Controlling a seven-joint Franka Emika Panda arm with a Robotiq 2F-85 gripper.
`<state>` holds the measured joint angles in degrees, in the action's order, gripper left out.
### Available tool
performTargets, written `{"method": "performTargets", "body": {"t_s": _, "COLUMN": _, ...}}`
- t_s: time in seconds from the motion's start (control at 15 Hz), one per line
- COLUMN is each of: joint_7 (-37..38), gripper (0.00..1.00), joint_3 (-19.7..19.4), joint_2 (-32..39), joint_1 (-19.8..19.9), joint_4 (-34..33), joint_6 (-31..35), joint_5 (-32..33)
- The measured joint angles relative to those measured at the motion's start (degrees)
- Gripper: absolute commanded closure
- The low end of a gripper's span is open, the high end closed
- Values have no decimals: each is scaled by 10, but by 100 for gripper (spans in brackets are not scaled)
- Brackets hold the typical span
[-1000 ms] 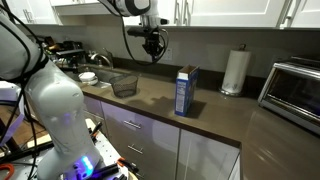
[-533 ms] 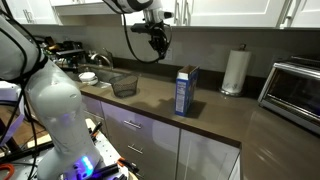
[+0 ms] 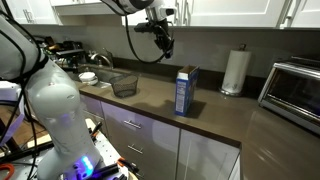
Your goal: Get the blue item on the table and place it in the blue box
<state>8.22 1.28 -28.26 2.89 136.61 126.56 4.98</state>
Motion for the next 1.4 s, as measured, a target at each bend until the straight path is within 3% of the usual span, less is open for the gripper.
{"method": "performTargets", "body": {"t_s": 0.87, "joint_7": 46, "gripper": 95, "joint_3": -12, "joint_2": -32, "joint_1": 54, "joint_4": 3, "joint_6": -6, "joint_5": 9}}
{"method": "performTargets", "body": {"t_s": 1.4, "joint_7": 46, "gripper": 95, "joint_3": -40, "joint_2": 23, "joint_1": 62, "joint_4": -32, "joint_6": -5, "joint_5": 9}}
